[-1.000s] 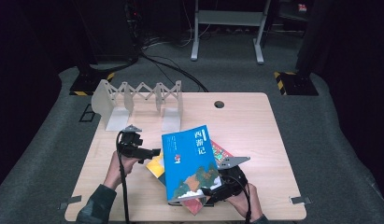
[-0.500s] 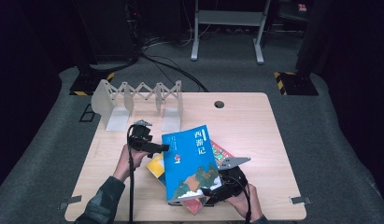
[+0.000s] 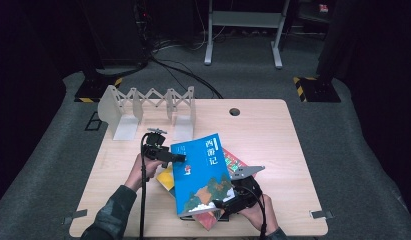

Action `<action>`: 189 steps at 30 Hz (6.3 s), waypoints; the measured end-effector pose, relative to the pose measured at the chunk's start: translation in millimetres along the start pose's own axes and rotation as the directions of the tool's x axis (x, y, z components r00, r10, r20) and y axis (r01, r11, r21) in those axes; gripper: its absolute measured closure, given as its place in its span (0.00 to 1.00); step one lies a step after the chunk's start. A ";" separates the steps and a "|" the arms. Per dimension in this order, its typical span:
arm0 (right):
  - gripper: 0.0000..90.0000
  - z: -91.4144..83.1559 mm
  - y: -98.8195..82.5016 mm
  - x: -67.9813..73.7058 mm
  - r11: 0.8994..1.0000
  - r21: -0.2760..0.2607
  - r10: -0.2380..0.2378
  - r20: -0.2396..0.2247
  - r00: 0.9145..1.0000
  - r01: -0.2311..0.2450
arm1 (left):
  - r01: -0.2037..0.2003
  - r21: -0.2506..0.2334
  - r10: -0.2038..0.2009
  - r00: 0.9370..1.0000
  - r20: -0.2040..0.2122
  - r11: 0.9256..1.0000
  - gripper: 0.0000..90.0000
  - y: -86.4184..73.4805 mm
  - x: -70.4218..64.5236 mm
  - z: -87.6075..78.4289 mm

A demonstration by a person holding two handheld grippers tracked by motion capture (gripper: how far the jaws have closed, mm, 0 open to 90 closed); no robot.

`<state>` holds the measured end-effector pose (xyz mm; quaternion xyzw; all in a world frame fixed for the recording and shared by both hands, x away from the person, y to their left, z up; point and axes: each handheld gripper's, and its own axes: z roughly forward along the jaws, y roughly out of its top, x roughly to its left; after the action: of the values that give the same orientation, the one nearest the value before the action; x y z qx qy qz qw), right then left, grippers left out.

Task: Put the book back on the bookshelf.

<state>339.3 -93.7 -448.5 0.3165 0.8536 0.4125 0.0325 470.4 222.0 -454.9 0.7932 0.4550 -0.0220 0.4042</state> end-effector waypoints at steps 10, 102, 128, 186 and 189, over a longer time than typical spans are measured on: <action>0.00 13.3 11.8 1.1 1.000 0.006 -0.018 -0.016 1.000 0.018 | 0.069 -0.007 -0.069 0.997 0.026 0.998 0.00 -4.1 17.9 -2.9; 0.00 41.2 34.5 -8.5 1.000 -0.005 -0.014 -0.063 0.998 0.014 | -0.087 -0.103 0.066 0.980 -0.190 0.991 0.33 21.4 -30.3 -52.8; 0.20 49.8 49.3 -51.2 0.987 -0.014 0.156 -0.119 0.981 -0.159 | -0.091 -0.047 0.078 0.971 -0.228 0.995 0.33 18.3 -18.3 -36.6; 0.12 -21.1 -82.8 -158.9 0.958 -0.138 0.286 0.547 0.787 -0.253 | -0.160 0.007 0.158 0.970 -0.185 0.987 0.48 39.8 -35.3 -31.1; 0.14 -19.6 -83.2 -158.7 0.961 -0.145 0.275 0.538 0.797 -0.234 | -0.159 0.011 0.158 0.970 -0.186 0.987 0.48 39.6 -34.4 -29.8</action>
<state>416.9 -235.4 -528.5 0.5325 0.7420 0.3337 0.2335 469.6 207.2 -396.4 0.8247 0.4261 0.0853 0.3620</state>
